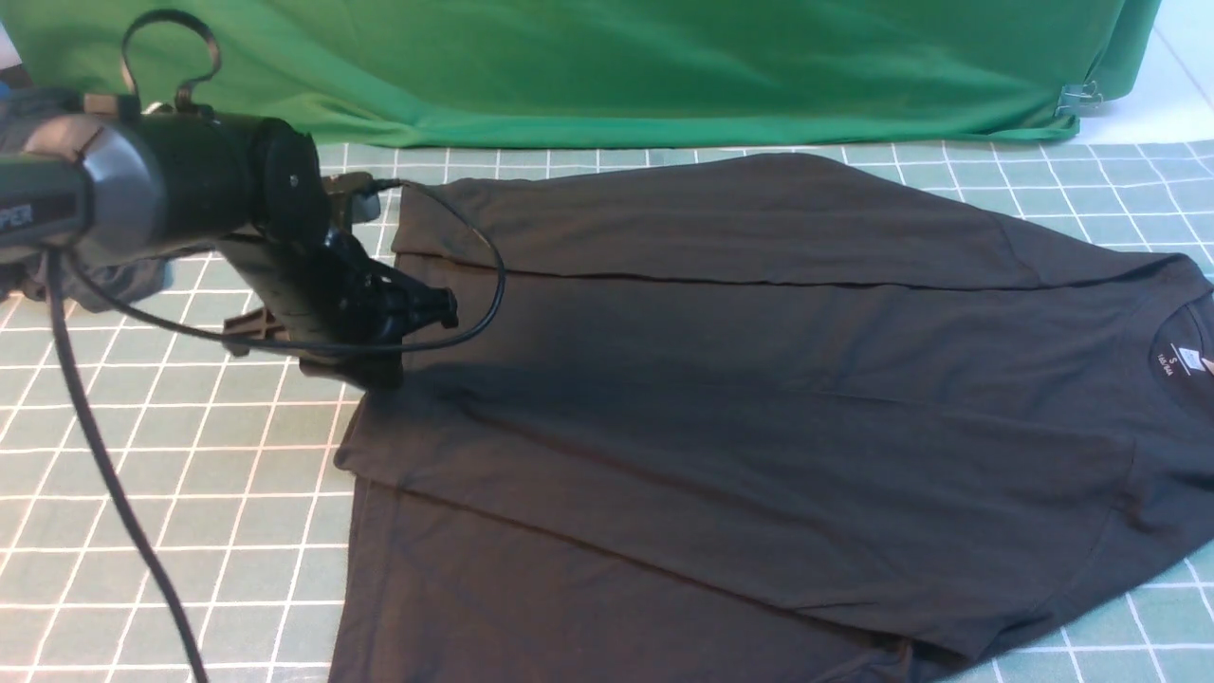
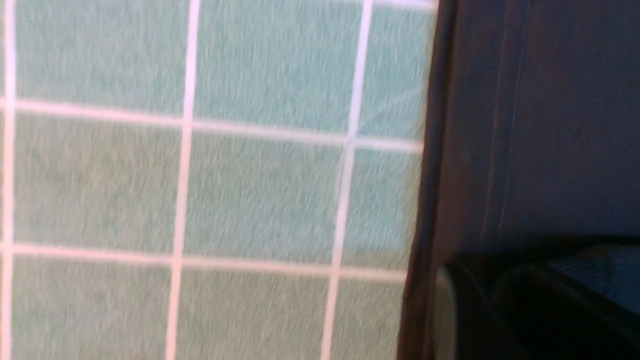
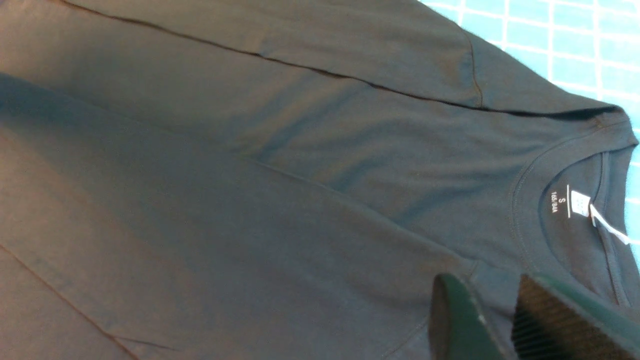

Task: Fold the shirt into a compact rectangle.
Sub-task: 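Fold the left side of the black T-shirt inward over its body, then grab the top left corner of the dark shirt with the left gripper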

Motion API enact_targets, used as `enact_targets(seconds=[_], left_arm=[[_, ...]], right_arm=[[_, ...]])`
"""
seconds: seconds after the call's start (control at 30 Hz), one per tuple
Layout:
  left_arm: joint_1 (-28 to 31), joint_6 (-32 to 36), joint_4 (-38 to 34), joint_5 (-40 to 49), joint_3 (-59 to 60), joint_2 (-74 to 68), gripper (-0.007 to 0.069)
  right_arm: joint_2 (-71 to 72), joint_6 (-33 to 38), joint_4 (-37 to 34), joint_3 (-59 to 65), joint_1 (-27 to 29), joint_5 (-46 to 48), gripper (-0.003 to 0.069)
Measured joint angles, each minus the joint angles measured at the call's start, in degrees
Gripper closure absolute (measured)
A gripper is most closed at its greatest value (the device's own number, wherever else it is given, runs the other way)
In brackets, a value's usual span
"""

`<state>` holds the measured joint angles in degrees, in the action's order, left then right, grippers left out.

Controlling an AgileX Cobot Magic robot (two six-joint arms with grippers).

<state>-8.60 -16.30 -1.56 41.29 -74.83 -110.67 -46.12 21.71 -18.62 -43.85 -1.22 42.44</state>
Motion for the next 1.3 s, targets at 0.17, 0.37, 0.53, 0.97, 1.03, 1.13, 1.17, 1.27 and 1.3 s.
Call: enact_targets(seconds=[0.17,0.37,0.53,0.97,1.03,1.13,1.17,1.27,1.3], left_arm=[[1.3,-2.3,-0.4,-2.5,-8.7,-0.8,0.0296],[3.9,-4.1,-8.1,0.5,-22.1,-10.2,0.0246],[4.0,-3.4,-13.9,3.2,-28.0,-18.6,0.0266],[4.0,-3.2,-23.6,-6.7,-29.6,-22.6,0.0281],[4.0,-3.2,-24.0,-7.7,-29.6,-22.8,0.0305],[4.0,-3.2,-24.9,-8.3,-29.7,-23.5,0.0409],[4.0,-3.2,-25.2,-8.3,-29.8,-23.6,0.0454],[4.0,-2.6,-25.5,-8.5,-29.9,-23.9,0.0582],[4.1,-2.3,-25.5,-8.4,-30.0,-23.9,0.0599]], right_arm=[[0.0,0.0,0.0,0.0,0.0,-0.5,0.0476],[0.0,0.0,0.0,0.0,0.0,-1.7,0.0475],[0.0,0.0,0.0,0.1,0.0,-3.0,0.0474],[0.0,0.0,0.2,2.2,0.0,-6.0,0.0471],[0.0,0.0,0.2,2.2,0.0,-6.0,0.0471],[0.0,0.0,0.2,2.2,0.0,-6.0,0.0471],[0.0,0.0,0.2,2.2,0.0,-6.0,0.0471],[0.0,0.0,0.2,2.2,0.0,-6.0,0.0467],[0.0,0.0,0.2,2.2,0.0,-6.0,0.0466]])
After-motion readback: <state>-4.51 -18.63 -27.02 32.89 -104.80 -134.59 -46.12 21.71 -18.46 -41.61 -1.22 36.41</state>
